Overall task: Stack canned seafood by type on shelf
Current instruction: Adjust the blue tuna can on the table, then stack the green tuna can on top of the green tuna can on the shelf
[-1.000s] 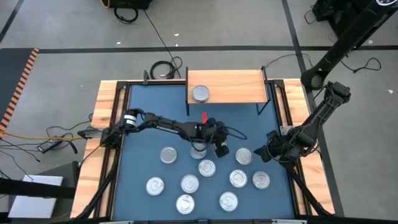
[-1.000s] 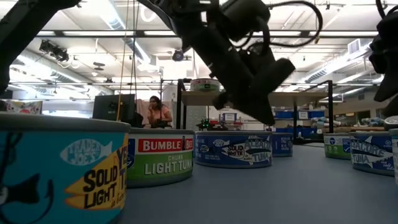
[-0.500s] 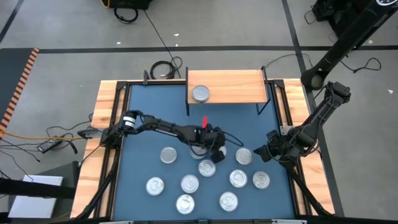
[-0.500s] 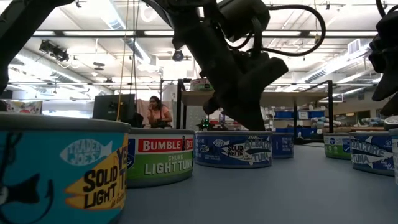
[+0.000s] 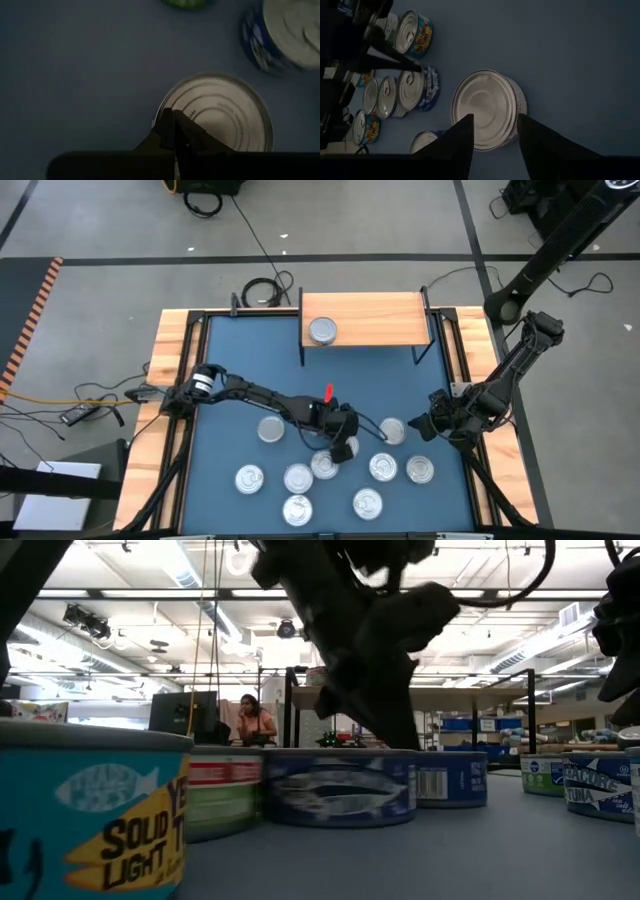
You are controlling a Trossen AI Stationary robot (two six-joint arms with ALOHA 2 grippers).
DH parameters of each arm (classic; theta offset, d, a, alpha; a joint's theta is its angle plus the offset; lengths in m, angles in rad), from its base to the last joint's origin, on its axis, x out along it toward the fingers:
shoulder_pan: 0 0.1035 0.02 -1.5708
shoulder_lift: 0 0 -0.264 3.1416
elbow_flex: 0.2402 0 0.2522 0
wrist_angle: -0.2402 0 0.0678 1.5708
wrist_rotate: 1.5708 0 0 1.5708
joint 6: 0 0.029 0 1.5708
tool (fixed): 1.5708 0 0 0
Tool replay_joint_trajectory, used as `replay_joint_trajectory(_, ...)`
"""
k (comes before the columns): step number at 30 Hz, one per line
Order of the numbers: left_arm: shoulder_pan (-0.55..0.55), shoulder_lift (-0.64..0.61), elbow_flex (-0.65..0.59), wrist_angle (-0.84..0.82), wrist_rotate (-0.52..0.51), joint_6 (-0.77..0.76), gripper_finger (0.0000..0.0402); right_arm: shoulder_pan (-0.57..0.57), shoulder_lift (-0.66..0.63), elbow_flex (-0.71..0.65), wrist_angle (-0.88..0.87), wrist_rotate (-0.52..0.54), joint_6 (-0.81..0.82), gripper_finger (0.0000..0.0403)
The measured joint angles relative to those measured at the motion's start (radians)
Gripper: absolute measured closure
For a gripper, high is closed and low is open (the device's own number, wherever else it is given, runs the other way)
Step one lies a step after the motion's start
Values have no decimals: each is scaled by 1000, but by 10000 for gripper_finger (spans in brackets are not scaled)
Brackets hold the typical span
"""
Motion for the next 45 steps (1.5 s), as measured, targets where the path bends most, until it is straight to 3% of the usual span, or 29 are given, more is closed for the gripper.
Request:
replay_joint_trajectory(7,-41,-42,-4,-106,-91,-2,401,-5,1,0,88,28,34,245)
replay_joint_trajectory(14,19,-164,-4,-37,113,44,401,20,1,0,200,147,150,245)
replay_joint_trajectory(20,81,-208,-4,287,383,-100,401,93,0,0,203,284,264,247)
replay_joint_trajectory(25,97,-213,-26,499,498,-267,401,151,37,0,191,340,347,258)
replay_joint_trajectory(31,106,-212,-232,922,500,-559,401,199,57,-55,269,302,349,266)
replay_joint_trajectory(36,128,-210,-423,1241,352,-757,401,199,46,-138,446,304,344,267)
replay_joint_trajectory(40,147,-197,-426,1092,312,-802,401,214,33,-154,454,280,340,267)
replay_joint_trajectory(45,156,-187,-271,764,294,-661,401,247,6,-154,413,310,318,267)
